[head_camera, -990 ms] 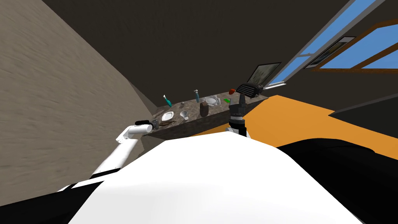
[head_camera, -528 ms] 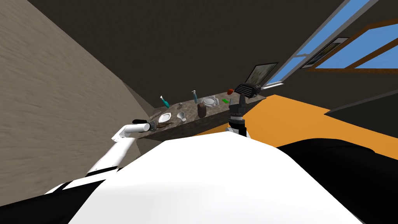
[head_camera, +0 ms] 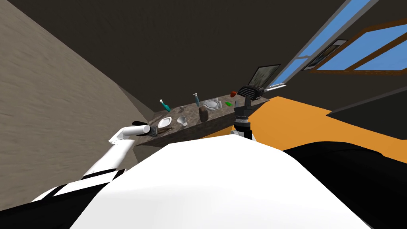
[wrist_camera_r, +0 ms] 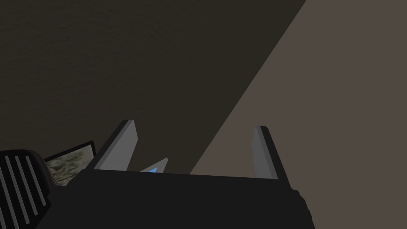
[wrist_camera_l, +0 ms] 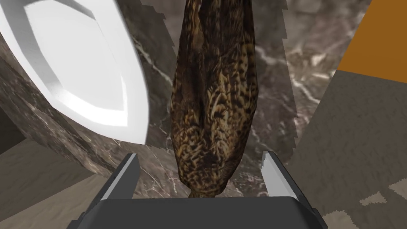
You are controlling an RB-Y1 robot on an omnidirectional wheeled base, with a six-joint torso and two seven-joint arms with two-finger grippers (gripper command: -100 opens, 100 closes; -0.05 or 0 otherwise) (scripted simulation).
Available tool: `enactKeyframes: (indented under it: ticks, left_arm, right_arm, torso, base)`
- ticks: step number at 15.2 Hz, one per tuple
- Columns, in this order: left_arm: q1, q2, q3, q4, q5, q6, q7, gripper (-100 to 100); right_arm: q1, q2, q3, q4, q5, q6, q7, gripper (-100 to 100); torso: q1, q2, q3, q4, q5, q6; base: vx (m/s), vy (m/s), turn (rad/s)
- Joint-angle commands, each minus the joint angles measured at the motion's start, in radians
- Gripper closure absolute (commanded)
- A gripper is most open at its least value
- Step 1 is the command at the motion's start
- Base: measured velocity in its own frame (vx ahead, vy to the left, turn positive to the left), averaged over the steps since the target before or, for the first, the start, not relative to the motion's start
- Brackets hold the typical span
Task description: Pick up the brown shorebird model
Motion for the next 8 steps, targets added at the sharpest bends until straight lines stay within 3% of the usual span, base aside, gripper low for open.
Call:
enactKeyframes:
  ticks: [1,8]
  left_arm:
    - [-0.011,0.011,0.000,0.023,0.021,0.050,0.009,-100]
    - [-0.030,0.031,-0.002,0.070,0.062,0.147,0.025,-100]
  right_arm:
    - [0.000,0.000,0.000,0.000,0.000,0.000,0.000,0]
    - [0.000,0.000,0.000,0.000,0.000,0.000,0.000,0]
  torso:
    - [0.000,0.000,0.000,0.000,0.000,0.000]
    - [0.001,-0.001,-0.001,0.000,0.000,0.000]
  base:
    - [0.041,-0.067,-0.048]
    - [0.052,-0.049,-0.034]
